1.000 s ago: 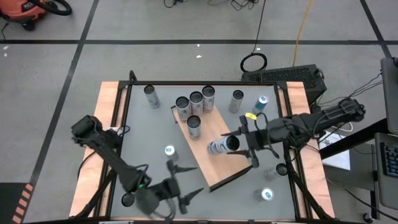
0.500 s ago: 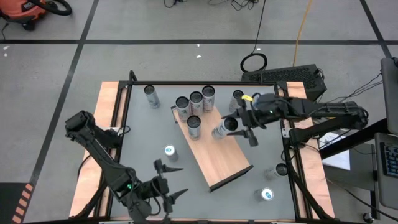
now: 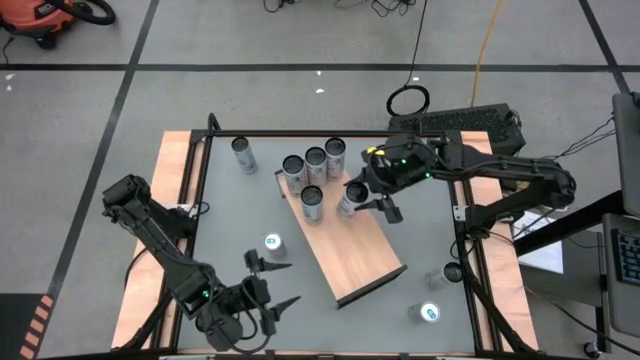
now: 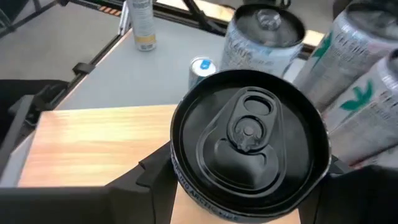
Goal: Place canned beverage on shelf
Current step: Put the right white-blue soda can on the shelf aligned with the other white-blue soda can
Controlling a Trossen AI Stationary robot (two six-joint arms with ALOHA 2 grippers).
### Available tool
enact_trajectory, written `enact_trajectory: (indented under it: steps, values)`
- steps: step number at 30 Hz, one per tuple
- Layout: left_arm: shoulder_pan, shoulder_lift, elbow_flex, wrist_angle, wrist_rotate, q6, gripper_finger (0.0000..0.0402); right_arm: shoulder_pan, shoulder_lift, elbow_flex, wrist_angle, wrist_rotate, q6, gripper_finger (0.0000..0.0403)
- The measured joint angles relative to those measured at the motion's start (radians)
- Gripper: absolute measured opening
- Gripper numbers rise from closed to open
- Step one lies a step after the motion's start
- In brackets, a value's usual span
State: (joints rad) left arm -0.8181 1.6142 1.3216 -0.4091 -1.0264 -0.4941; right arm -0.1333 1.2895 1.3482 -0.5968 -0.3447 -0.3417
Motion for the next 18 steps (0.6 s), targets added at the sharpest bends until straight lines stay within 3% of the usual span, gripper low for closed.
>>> enact_trajectory:
  steps: [18]
  values:
    - [0.002, 0.0, -0.001, -0.014, -0.003, -0.024, 0.035, -0.059, 0.118, 0.065, -0.012, -0.055, -0.075, 0.0193]
